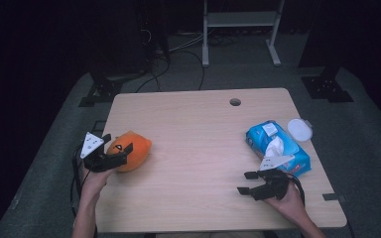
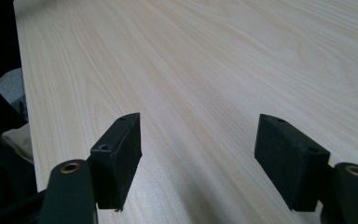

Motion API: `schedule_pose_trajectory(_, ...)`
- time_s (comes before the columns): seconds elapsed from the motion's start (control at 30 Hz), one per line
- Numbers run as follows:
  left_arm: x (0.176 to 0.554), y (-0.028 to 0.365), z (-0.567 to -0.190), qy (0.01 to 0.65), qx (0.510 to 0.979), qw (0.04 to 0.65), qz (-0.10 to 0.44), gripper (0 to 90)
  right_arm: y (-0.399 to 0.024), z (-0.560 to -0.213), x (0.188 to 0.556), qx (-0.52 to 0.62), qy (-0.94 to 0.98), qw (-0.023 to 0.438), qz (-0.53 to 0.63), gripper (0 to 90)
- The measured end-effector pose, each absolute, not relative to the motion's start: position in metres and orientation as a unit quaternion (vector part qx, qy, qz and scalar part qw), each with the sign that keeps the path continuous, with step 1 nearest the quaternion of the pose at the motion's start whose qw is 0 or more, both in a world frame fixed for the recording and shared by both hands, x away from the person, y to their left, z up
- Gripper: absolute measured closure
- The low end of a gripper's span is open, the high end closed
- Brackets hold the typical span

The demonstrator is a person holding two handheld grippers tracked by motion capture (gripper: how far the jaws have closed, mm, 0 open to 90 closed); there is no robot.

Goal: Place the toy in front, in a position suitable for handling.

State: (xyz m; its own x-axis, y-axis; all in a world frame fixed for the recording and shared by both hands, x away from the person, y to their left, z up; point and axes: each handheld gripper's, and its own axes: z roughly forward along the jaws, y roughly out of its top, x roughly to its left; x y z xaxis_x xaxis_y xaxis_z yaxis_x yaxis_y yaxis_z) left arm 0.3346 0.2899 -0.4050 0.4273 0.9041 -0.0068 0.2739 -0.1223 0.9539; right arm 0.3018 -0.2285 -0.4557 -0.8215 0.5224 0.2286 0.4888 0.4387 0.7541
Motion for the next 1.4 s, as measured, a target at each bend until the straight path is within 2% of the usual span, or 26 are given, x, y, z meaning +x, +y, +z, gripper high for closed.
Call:
schedule_pose_trajectory(0.4, 0.342, 0.299, -0.422, 0.443, 0.687, 0.486, 0.311, 15.0, -0.228, -0.456, 0.302, 0.295, 0.850, 0.018, 0.436, 30.9)
schedule_pose_trajectory(1.03, 0.344, 0.301, -0.439, 0.445, 0.713, 0.471, 0.268, 47.9, -0.226, -0.457, 0.302, 0.295, 0.852, 0.017, 0.433, 31.3)
schedule_pose_trajectory(1.17, 0.344, 0.301, -0.439, 0.446, 0.713, 0.471, 0.267, 50.6, -0.226, -0.457, 0.302, 0.294, 0.852, 0.017, 0.434, 31.4)
schedule_pose_trajectory(1.4, 0.345, 0.305, -0.441, 0.458, 0.700, 0.483, 0.259, 49.0, -0.226, -0.457, 0.302, 0.293, 0.852, 0.017, 0.434, 31.4)
